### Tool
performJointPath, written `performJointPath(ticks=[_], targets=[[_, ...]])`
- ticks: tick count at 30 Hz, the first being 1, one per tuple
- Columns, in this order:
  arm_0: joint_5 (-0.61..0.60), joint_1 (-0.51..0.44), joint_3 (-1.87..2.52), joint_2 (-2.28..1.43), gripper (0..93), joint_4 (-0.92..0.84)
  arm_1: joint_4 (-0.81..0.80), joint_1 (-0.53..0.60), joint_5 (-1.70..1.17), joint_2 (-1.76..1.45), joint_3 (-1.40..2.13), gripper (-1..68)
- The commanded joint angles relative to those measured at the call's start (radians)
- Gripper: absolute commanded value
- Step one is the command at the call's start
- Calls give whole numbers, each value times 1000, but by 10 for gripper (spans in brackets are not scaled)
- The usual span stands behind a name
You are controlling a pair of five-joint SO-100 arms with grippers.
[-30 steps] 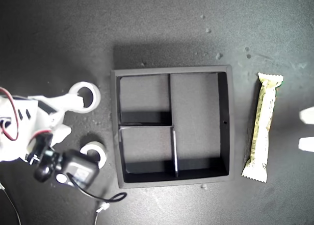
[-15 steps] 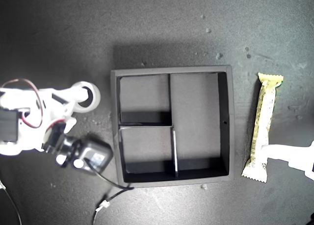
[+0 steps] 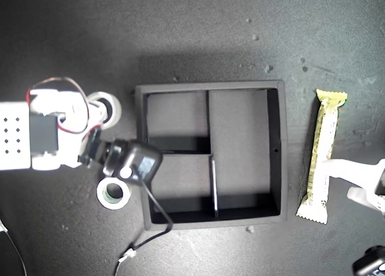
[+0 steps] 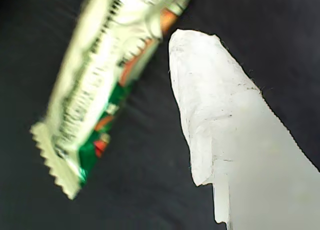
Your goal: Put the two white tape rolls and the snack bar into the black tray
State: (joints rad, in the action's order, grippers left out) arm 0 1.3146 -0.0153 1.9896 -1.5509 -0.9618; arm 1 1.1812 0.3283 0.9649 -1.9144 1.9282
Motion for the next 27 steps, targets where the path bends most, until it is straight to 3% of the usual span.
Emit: performJointPath(ticks=[1,9,15,18,22,27], targets=[[-14,8,-14,-41,1,-6,-20,-20,-41,-3,60,309],[-29,0,-78,-282,0,-202,-155,-83,-97,64,123,302],[-49,-6,-161,-449,0,-302,-170,-89,-130,327,-21,292],[-64,-12,-206,-476,0,-302,-178,-81,-130,399,-60,202],[-91,-26,-290,-439,0,-299,-189,-75,-112,403,-34,1],[-196,-51,-397,-342,1,-268,-21,-52,-124,402,-143,0]])
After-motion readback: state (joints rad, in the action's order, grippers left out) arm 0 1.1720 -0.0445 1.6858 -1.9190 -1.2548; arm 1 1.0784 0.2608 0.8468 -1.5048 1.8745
